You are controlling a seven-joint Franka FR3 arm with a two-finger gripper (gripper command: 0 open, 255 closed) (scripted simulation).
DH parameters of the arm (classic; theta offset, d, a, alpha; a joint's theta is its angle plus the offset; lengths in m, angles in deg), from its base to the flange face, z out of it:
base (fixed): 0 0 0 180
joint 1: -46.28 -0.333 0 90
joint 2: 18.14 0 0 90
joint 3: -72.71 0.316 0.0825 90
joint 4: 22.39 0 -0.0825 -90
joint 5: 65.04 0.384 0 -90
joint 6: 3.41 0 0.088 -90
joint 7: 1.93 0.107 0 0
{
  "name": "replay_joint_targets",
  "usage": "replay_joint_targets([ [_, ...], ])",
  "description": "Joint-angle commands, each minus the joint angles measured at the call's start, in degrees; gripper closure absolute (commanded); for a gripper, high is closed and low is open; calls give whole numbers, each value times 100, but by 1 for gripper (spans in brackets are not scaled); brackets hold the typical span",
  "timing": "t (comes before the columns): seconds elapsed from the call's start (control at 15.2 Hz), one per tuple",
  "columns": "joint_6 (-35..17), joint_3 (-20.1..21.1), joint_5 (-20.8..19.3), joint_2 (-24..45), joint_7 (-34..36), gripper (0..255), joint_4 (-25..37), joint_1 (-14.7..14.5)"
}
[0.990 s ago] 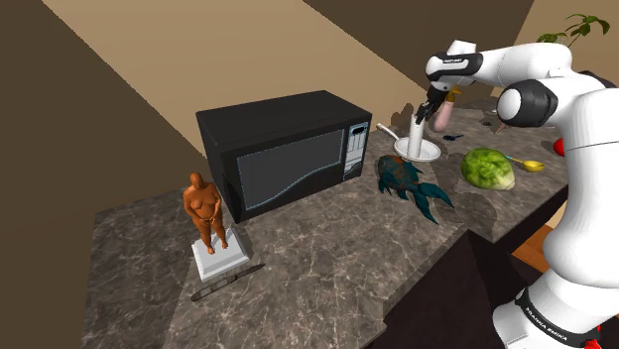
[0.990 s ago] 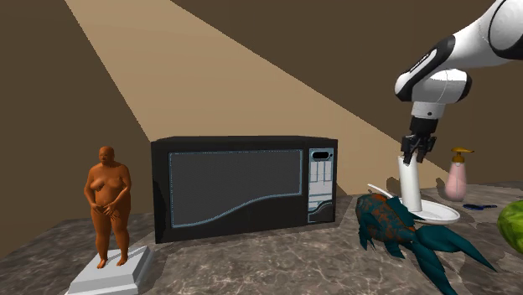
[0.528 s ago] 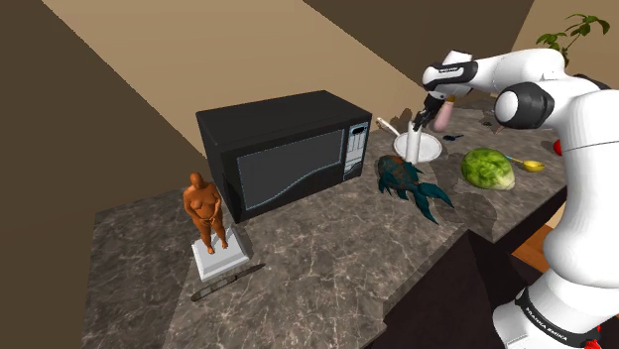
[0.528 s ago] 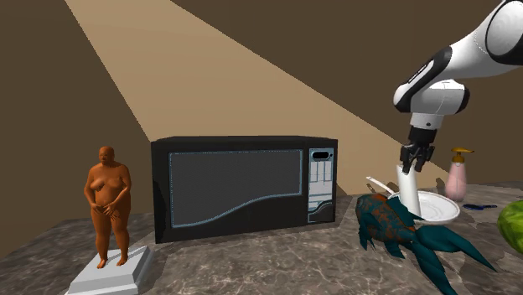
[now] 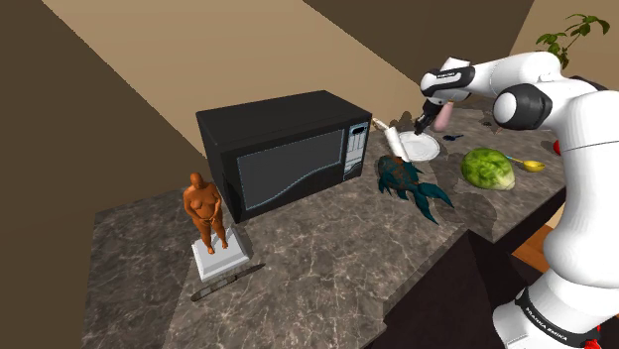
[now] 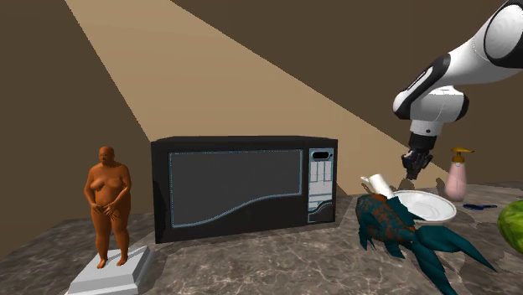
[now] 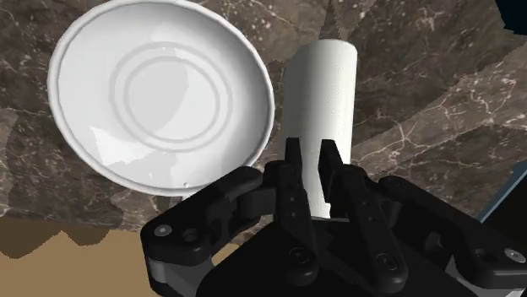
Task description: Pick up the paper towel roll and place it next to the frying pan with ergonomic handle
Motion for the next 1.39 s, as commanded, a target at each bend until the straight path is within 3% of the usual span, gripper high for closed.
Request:
replay_joint_targets([
  [0.0,-2,-2,-1,5,-1,255,-10,2],
  [0.13,-2,-2,-1,5,-1,255,-10,2],
  [0.2,-1,-2,-1,5,0,0,-10,2],
  [0.53,-2,-2,-1,5,0,0,-10,1],
  [0.79,422,-37,-37,-414,15,0,-8,29],
  [1.32,422,-37,-37,-414,15,0,-8,29],
])
